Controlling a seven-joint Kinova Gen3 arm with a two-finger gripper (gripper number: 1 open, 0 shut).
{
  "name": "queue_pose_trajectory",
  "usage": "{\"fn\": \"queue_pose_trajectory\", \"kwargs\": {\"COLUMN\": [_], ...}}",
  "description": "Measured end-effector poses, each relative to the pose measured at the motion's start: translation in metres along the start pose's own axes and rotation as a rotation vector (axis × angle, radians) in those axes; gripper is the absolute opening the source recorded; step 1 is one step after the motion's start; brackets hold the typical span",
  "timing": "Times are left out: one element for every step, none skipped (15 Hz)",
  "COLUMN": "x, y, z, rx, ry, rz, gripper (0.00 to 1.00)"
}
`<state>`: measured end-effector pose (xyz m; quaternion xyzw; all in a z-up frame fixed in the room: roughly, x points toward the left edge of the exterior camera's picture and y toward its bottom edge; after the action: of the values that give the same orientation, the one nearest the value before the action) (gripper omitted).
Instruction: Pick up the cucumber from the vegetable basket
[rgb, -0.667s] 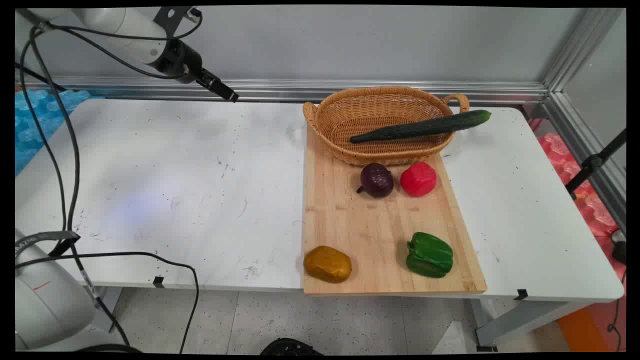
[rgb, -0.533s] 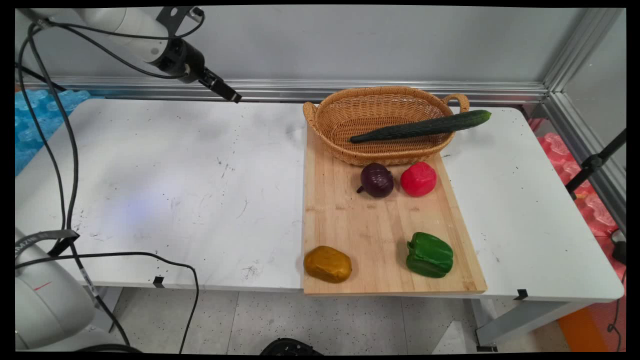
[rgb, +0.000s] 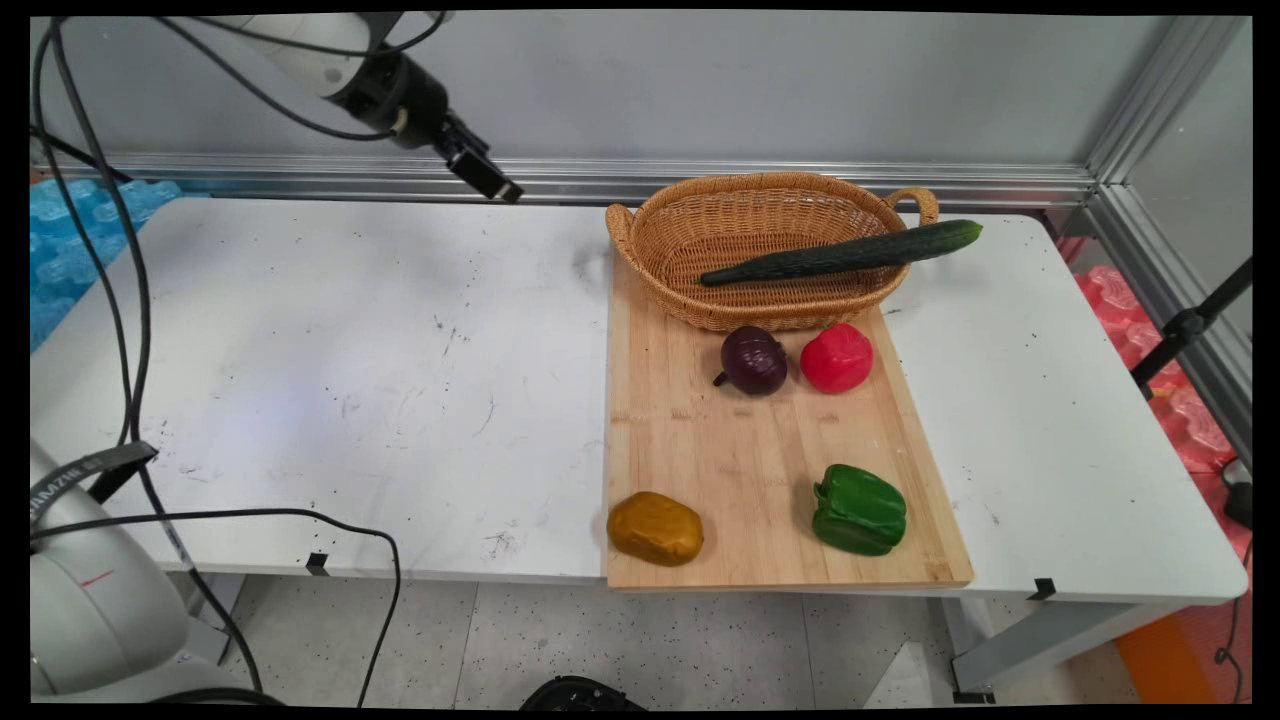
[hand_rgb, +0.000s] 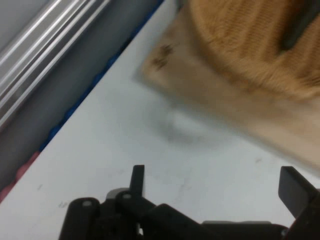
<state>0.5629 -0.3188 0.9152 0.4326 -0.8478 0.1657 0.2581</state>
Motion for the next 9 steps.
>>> {"fn": "queue_pose_trajectory", "kwargs": {"x": [0.006, 0.014, 0.025, 0.036, 0.045, 0.051, 0.061, 0.067, 0.076], "y": [0.004, 0.009, 0.016, 0.024, 0.03, 0.034, 0.04, 0.044, 0.05], "z": [-0.001, -0.001, 0.0, 0.001, 0.003, 0.005, 0.008, 0.011, 0.015], "rx": [-0.01, -0.025, -0.043, -0.061, -0.074, -0.083, -0.096, -0.104, -0.115], "ry": [0.002, 0.004, 0.005, 0.007, 0.008, 0.01, 0.012, 0.013, 0.014], "rz": [0.014, 0.035, 0.061, 0.086, 0.106, 0.119, 0.138, 0.149, 0.165], "gripper": [1.0, 1.0, 1.0, 1.0, 1.0, 1.0, 1.0, 1.0, 1.0]}}
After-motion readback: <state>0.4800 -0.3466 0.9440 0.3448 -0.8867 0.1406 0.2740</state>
